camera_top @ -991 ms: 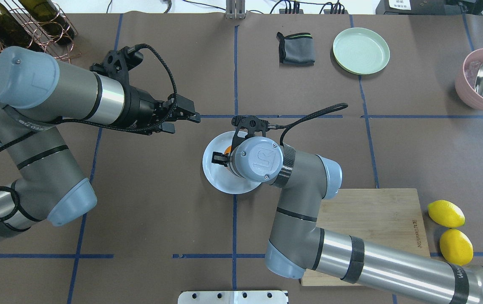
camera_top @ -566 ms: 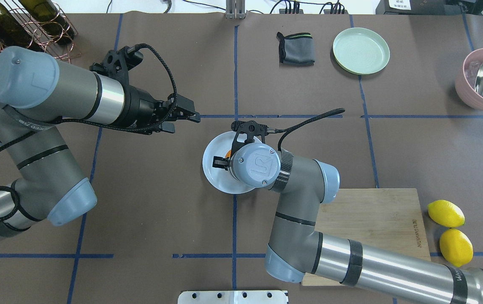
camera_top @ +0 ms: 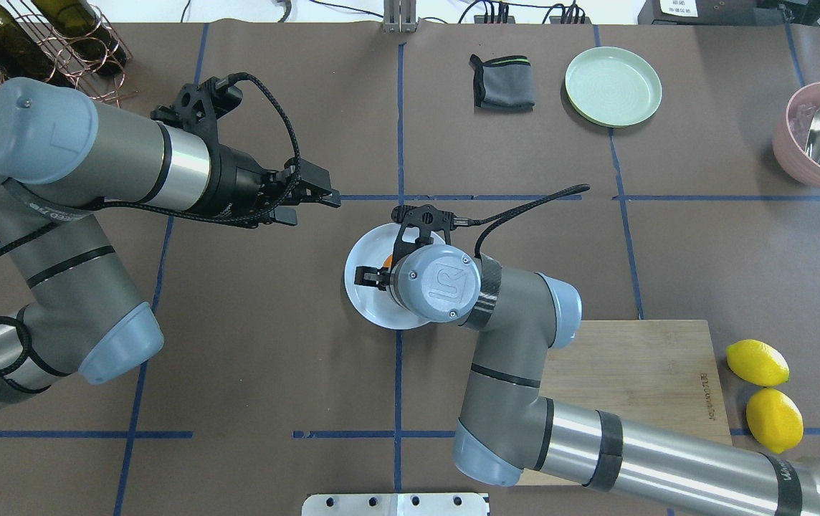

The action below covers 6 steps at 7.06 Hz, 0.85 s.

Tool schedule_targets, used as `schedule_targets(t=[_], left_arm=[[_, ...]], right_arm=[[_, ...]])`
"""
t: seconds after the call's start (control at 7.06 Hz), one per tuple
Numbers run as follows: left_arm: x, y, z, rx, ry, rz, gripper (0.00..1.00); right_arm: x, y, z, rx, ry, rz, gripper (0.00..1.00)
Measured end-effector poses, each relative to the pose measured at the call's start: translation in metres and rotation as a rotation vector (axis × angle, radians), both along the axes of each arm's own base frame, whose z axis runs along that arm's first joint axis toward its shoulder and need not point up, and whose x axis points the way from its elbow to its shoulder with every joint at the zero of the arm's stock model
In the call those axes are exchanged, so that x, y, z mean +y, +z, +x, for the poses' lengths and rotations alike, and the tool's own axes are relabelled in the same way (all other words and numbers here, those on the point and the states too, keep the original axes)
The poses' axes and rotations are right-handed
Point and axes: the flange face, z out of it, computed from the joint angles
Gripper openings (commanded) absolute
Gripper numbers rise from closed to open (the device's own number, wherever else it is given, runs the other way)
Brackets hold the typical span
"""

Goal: Pick orange to plate

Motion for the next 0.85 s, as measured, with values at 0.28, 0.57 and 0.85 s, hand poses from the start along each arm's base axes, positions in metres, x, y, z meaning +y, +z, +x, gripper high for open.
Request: schedule_targets(t=[0.28, 0.57, 0.85], left_arm=[[-0.001, 0.002, -0.007, -0.001, -0.007, 0.001, 0.79], [-0.004, 0.043, -0.018, -0.070, 0.010, 0.035, 0.79], [-0.023, 0.122, -0.082, -0.203, 0.056, 0.160, 0.79]], right_arm=[[0.020, 0.006, 0.076, -0.081, -0.032, -0.005, 1.00], [0.003, 0.038, 0.192, -0.116, -0.089, -0.045, 1.00], [-0.058, 0.109, 0.331, -0.059, -0.191, -0.017, 1.00]])
